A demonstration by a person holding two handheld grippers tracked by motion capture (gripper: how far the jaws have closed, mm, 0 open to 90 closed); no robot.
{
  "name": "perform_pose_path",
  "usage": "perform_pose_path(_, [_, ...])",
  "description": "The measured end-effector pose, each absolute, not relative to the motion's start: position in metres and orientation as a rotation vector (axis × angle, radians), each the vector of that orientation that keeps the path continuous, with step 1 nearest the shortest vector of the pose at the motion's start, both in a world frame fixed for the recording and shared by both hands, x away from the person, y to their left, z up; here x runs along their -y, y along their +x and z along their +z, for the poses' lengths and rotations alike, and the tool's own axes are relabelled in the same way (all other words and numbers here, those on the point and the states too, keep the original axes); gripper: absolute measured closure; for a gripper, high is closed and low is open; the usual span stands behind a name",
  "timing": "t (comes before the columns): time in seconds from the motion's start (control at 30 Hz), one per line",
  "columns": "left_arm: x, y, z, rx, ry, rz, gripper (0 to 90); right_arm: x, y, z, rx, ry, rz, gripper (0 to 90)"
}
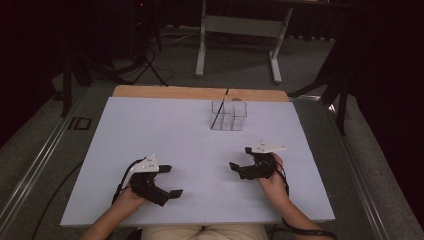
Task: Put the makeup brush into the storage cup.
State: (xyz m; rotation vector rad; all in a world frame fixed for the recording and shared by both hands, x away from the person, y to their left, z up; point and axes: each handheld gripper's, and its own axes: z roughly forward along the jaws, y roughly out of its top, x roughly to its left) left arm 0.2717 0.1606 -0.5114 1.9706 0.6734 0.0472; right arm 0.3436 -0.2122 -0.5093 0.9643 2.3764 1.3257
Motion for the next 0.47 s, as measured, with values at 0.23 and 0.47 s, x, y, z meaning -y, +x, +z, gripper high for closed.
perform_pose_path(0.23, [-0.1612,0.2707,-0.5109,-0.676,1.962,0.053,1.0,0.2166,0.3455,-0.5087,-2.37,0.959,1.329,10.7])
perform_pose_path(0.47, [-0.1622,0.2709,-0.5102,-0.677,1.958,0.063,1.0,0.2215,0.348,-0.5074,-2.354,0.985,1.338,10.7])
